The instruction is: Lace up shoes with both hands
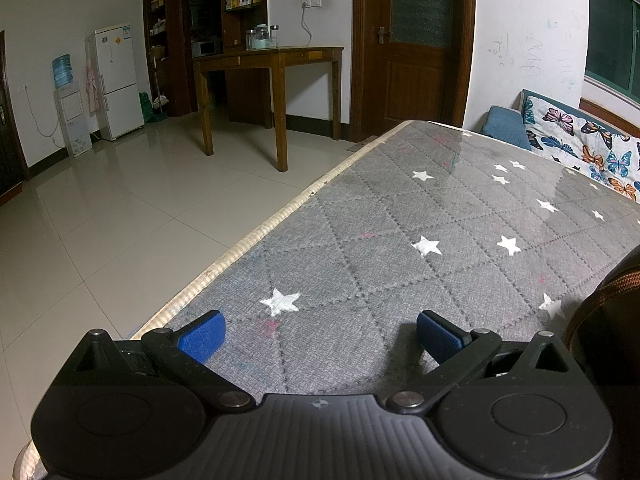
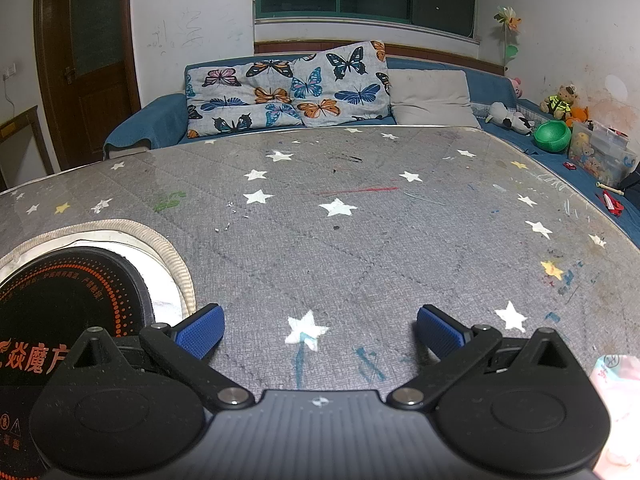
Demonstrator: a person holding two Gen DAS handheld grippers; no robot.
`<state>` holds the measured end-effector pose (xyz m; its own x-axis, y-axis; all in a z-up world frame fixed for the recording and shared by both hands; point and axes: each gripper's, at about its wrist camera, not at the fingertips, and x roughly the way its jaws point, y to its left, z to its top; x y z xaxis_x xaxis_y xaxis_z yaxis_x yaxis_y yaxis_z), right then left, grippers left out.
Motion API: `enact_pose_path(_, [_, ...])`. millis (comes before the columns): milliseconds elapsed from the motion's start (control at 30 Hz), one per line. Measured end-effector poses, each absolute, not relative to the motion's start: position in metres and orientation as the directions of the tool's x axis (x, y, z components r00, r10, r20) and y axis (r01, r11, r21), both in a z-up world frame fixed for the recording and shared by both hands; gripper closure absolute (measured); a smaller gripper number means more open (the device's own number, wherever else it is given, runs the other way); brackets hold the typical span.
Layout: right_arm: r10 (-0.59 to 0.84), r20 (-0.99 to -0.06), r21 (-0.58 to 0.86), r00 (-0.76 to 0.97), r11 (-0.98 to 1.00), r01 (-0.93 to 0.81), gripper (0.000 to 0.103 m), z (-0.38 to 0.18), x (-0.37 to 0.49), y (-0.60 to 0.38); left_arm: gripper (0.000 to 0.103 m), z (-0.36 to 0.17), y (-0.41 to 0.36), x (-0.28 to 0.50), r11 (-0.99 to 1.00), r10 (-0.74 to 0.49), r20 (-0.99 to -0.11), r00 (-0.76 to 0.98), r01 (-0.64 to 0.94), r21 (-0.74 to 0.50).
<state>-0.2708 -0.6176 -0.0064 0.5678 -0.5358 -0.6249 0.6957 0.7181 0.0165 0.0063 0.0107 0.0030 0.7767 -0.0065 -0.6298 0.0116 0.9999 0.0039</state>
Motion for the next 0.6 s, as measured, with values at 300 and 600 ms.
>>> enact_pose_path(300, [-0.536, -0.625, 0.017, 0.568, 0.718, 0.696, 0.000, -0.0063, -0.2707, -0.6176, 0.000, 0.0032, 0.0111, 0.0066, 1.000, -0.007, -0.630, 0.777, 0.012, 0.004])
enact_pose_path(600, [-0.536, -0.625, 0.016, 0.568, 0.718, 0.696, 0.000, -0.0063, -0.2708, -0.6176, 0.000, 0.0031, 0.0107, 0.0064, 1.000, -0.007, -0.630, 0.777, 0.012, 0.004])
